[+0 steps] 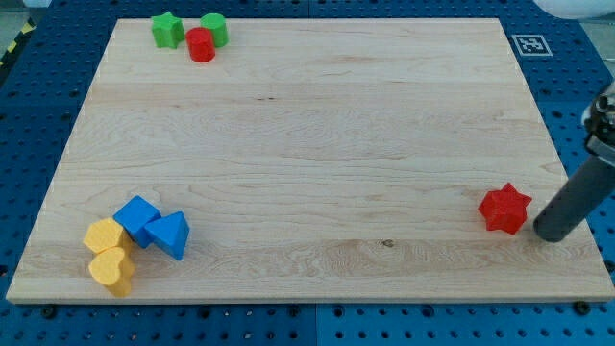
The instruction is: Move the red star closer to the red circle
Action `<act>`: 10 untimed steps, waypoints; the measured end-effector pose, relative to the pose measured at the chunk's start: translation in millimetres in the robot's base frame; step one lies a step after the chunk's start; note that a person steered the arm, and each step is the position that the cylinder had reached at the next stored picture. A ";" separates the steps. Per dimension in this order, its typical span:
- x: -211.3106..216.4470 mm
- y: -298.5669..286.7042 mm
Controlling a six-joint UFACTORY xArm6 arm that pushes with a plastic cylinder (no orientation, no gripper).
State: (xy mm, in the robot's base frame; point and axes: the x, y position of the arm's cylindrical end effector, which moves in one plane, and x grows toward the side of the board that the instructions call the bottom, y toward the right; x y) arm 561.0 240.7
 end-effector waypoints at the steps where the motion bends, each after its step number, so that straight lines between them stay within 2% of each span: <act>1: -3.7 -28.4; 2: -21.4 -57.1; 5: -125.9 -123.7; 7: -202.7 -147.3; 8: -227.0 -154.0; 9: -203.2 -106.6; 10: -211.2 -81.6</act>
State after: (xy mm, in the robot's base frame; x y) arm 349.8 159.1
